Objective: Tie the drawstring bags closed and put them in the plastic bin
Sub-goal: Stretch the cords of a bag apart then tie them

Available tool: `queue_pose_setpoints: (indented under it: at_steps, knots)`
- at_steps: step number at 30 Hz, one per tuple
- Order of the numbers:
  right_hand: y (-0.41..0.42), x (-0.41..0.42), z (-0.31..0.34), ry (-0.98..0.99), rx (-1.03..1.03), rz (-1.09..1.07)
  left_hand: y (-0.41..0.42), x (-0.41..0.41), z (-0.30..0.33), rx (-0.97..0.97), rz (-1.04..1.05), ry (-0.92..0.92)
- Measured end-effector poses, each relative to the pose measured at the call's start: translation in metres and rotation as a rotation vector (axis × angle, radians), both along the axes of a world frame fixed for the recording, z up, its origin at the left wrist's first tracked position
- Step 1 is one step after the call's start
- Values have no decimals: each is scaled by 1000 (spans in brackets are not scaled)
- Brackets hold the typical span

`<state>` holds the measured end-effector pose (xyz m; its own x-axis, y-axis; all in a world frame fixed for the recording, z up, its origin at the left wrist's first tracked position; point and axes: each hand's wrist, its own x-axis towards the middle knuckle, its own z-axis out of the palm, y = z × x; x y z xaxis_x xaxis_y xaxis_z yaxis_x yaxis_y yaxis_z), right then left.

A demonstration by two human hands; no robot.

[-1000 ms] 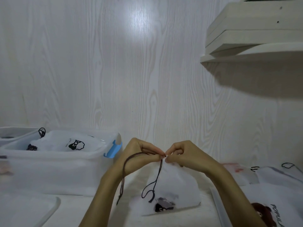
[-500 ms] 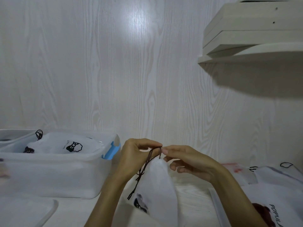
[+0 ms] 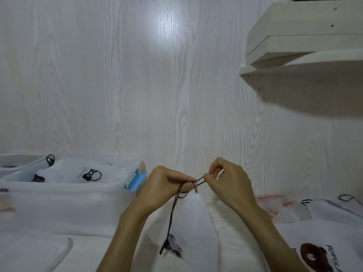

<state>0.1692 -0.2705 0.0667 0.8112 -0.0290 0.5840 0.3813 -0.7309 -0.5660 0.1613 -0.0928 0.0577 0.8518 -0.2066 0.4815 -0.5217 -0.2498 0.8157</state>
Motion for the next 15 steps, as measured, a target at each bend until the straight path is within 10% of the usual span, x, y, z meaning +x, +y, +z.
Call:
queue_pose_setpoints:
  at_steps: [6,12,15]
  knots:
    - [10,0,-6,-468,-73,-97,-5,3,1,-41,62,-53]
    - [14,1,5,567,1169,544,-1,2,4,0,20,45]
    - [7,7,4,610,1011,485,2,2,1,65,0,60]
